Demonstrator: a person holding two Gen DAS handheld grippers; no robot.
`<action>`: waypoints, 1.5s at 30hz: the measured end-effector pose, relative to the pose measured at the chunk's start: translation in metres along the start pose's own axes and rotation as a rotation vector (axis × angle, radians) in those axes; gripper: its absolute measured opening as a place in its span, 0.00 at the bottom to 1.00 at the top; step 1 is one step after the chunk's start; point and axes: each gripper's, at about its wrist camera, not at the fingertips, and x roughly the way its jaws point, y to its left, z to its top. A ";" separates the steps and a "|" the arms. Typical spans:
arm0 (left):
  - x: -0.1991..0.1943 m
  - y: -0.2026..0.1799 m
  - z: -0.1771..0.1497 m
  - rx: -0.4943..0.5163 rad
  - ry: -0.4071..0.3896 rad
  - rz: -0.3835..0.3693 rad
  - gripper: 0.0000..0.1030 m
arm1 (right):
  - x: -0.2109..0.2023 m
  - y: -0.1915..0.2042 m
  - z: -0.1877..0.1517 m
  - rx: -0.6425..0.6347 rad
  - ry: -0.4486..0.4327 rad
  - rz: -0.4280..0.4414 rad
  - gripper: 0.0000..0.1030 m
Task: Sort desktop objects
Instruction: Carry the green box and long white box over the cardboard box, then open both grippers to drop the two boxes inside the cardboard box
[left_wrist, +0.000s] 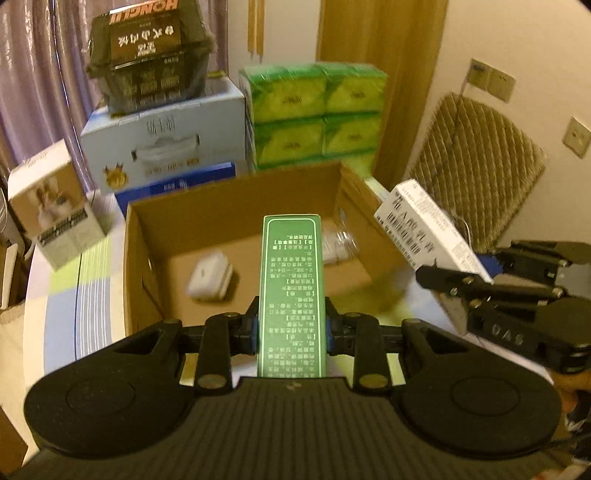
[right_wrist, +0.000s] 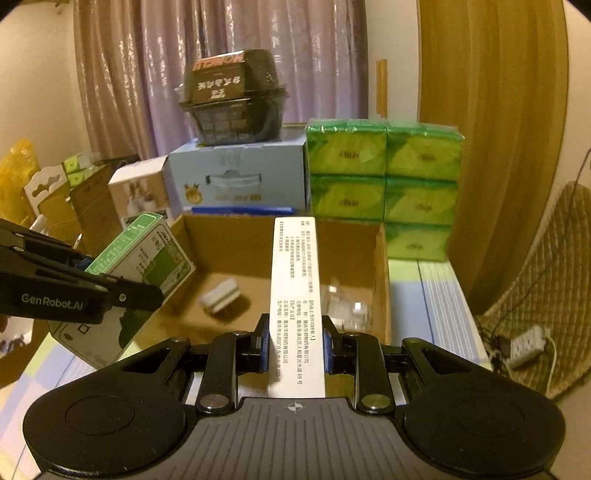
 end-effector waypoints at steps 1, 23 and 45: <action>0.006 0.003 0.007 -0.001 -0.005 0.004 0.25 | 0.007 -0.002 0.006 0.002 -0.001 0.001 0.22; 0.128 0.041 0.037 -0.113 -0.009 0.035 0.27 | 0.131 -0.040 0.019 0.043 0.099 0.015 0.22; 0.035 0.050 -0.020 -0.127 -0.095 0.034 0.44 | 0.082 -0.022 0.019 0.007 0.042 0.031 0.43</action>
